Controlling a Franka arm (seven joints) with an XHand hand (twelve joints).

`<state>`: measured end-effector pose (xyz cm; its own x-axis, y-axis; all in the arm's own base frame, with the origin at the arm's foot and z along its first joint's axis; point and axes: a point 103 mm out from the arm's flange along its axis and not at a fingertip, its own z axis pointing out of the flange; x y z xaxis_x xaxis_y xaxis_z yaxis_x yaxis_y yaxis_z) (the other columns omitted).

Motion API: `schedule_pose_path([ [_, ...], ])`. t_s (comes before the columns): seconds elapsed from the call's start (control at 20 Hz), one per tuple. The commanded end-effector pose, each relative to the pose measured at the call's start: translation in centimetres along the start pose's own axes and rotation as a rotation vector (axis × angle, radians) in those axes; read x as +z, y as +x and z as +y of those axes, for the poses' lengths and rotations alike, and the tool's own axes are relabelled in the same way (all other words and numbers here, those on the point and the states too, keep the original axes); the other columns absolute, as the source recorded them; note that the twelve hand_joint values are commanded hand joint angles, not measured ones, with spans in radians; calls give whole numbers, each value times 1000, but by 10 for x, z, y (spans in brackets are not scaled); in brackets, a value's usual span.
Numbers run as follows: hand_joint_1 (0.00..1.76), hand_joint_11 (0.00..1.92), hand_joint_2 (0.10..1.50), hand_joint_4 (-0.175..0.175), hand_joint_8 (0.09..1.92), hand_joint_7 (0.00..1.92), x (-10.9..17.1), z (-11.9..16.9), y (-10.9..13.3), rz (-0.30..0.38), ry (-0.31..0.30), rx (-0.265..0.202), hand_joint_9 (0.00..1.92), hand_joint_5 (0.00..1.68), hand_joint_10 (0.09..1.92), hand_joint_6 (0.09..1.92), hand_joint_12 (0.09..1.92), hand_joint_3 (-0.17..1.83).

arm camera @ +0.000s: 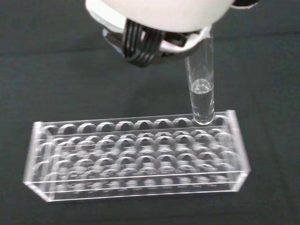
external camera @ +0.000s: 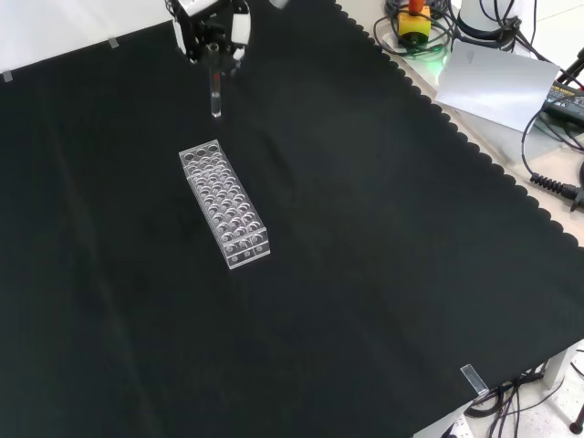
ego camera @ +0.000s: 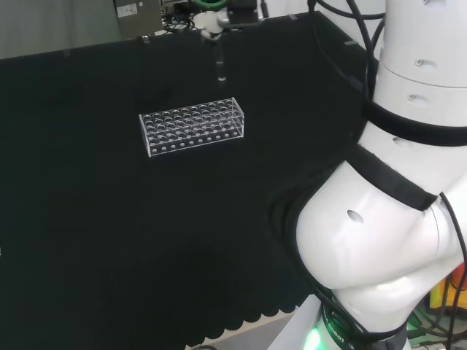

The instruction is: Put the test tube back in the rack.

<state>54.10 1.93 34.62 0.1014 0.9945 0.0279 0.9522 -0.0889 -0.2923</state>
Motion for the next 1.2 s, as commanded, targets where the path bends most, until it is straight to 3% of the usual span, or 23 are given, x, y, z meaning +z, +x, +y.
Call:
schedule_pose_path([
  [0.05, 1232, 1354, 653, -175, 481, 1747, 2, 9, 48, 33, -6, -88, 1700, 1343, 769, 518, 825, 626],
  [0.45, 1232, 1353, 652, -175, 482, 1747, 16, 22, 72, 62, 20, -127, 1700, 1343, 770, 519, 825, 626],
  [1.2, 1232, 1353, 652, -175, 485, 1746, 58, 46, 73, 102, 85, -118, 1700, 1342, 771, 520, 826, 627],
])
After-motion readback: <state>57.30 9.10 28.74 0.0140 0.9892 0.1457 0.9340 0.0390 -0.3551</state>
